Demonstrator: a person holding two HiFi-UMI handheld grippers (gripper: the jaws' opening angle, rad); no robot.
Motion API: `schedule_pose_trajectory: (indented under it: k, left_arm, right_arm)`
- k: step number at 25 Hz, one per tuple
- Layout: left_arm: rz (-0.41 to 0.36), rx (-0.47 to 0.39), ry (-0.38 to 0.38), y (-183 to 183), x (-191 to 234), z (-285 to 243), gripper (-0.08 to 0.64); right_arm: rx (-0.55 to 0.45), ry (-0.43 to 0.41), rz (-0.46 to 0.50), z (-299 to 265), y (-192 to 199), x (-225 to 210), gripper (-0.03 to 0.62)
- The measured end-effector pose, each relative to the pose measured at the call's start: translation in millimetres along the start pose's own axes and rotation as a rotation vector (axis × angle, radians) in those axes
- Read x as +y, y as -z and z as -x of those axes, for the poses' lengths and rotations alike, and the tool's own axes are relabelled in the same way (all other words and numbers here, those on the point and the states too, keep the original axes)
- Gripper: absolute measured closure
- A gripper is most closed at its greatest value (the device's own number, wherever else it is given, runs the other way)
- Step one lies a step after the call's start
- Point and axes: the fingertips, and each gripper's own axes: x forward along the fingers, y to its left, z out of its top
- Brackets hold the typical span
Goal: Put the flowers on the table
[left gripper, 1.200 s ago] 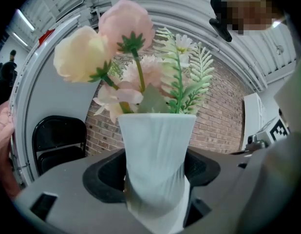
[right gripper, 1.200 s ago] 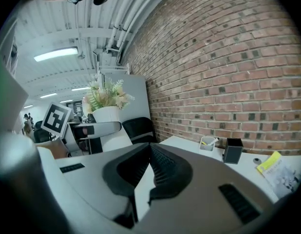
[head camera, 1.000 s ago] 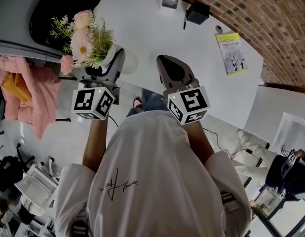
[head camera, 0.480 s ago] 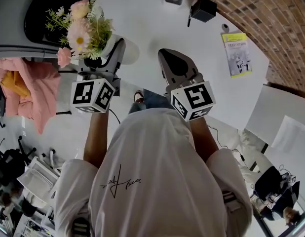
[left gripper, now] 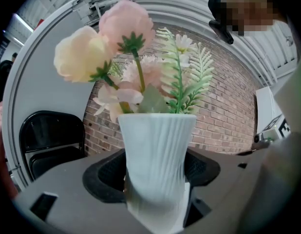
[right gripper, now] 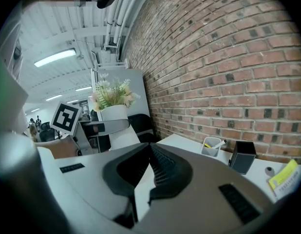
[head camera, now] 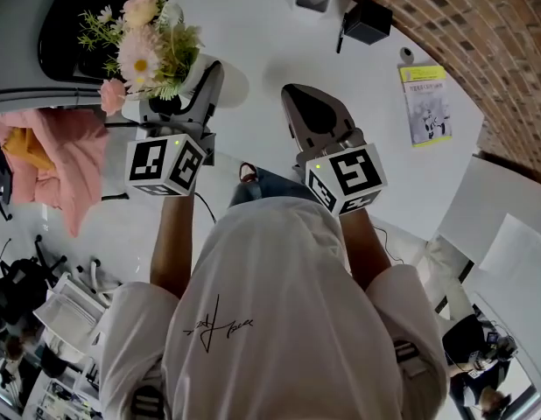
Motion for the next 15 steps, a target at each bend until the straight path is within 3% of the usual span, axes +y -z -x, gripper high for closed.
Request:
schedule_pose_trajectory:
  k: [15]
  left_arm:
    - [-0.002, 0.013, -0.005, 3, 15, -49, 0.218]
  right_arm:
    - [-0.014, 0.023, -0.015, -25, -7, -26, 0.568]
